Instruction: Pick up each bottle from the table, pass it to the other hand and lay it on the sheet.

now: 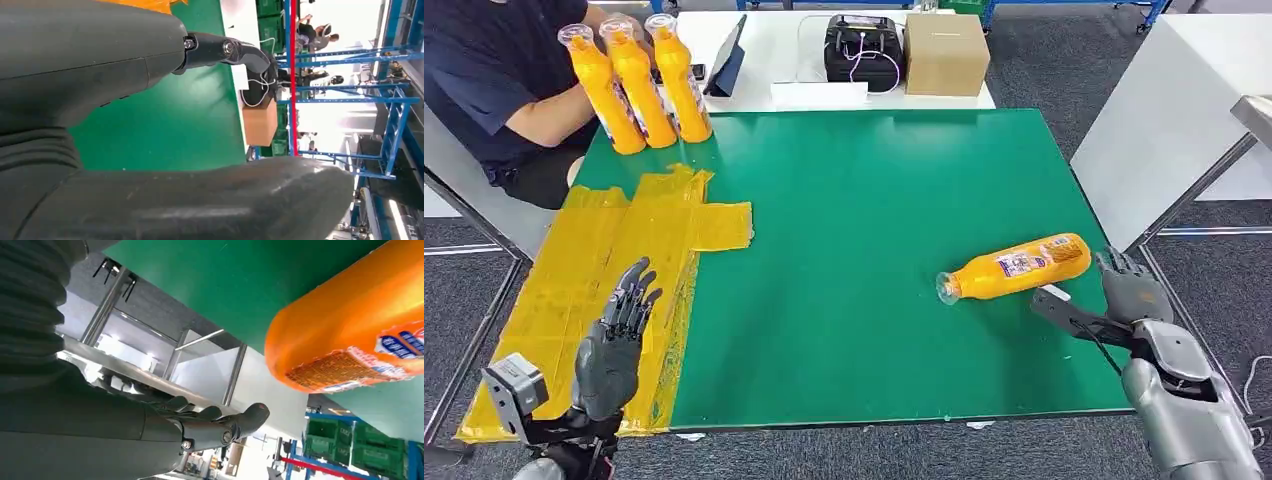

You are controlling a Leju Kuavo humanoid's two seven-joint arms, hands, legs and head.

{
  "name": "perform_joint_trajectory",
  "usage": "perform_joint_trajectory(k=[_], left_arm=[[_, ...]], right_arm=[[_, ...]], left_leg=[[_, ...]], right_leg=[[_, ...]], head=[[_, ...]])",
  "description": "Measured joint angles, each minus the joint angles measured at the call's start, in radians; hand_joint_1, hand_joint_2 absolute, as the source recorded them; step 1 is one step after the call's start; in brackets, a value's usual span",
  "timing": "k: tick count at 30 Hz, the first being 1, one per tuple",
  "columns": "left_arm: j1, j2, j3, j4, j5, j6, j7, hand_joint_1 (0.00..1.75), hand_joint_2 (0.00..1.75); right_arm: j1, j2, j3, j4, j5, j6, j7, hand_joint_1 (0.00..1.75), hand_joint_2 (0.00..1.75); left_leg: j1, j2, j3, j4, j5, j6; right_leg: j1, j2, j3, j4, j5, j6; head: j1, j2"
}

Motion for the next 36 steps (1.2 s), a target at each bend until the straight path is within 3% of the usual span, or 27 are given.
perform_joint_trajectory(k=[24, 36], left_arm=[[0.012, 0.002, 0.005, -0.011, 0.006, -0.005, -0.01, 0.0, 0.0], [-0.024, 0.008, 0.018, -0.005, 0.034, -0.025, -0.004, 0.0, 0.0]], right_arm=[[-0.037, 0.024, 0.022, 0.027, 0.045, 0.003, 0.016, 0.0, 1.75], [-0.161, 0.053, 0.033, 0.157, 0.072, 0.003, 0.046, 0.0, 1.75]], left_leg=[[0.0, 0.0, 0.0, 0.0, 0.0, 0.0], [0.0, 0.0, 0.0, 0.0, 0.001, 0.0]], right_leg=[[0.0, 0.0, 0.0, 0.0, 0.0, 0.0], [0.0, 0.0, 0.0, 0.0, 0.0, 0.0]], head=[[0.0, 0.0], [0.0, 0.0]])
